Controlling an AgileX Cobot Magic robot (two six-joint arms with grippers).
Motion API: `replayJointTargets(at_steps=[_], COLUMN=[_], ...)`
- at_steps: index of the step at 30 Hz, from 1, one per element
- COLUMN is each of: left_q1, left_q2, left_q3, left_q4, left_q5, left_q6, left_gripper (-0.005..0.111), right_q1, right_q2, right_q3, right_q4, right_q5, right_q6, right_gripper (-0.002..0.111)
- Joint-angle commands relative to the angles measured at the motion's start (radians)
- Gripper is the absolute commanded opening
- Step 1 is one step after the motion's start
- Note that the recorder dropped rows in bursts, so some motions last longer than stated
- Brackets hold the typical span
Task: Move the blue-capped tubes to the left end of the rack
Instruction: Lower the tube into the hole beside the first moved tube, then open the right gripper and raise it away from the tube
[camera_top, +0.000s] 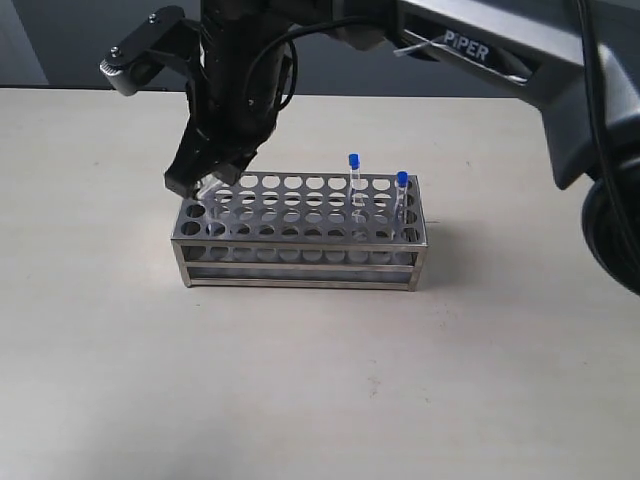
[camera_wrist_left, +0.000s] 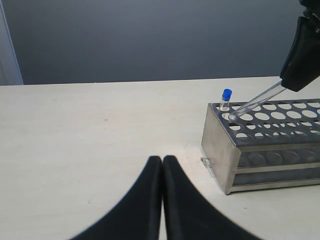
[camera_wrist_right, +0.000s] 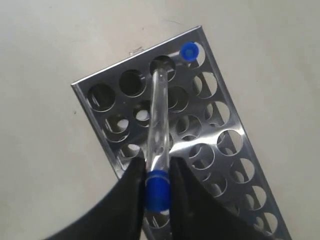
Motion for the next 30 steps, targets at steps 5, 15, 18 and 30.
replayJointTargets(at_steps=[5, 15, 18, 30], left_q1=[-0.011, -0.011, -0.011, -0.011], left_q2=[0.003, 0.003, 0.003, 0.003], left_q3=[-0.005, -0.005, -0.005, -0.005], left_q4=[0.001, 0.001, 0.001, 0.001], left_q5=[-0.007, -0.007, -0.007, -0.007], left_q6=[-0.001, -0.001, -0.001, -0.001], left_gripper=[0.001, 0.001, 0.001, 0.001], right_q1=[-0.003, -0.003, -0.003, -0.004], right_q2=[-0.002, 0.029, 0.053, 0.079], right_q3=[-0.008, -0.042, -0.063, -0.074], right_q4=[-0.050, -0.050, -0.041, -0.034], right_q5=[-0.001, -0.020, -0.020, -0.028], right_q6=[-0.015, -0.057, -0.069, -0.076], right_gripper=[0.000, 0.000, 0.000, 0.000])
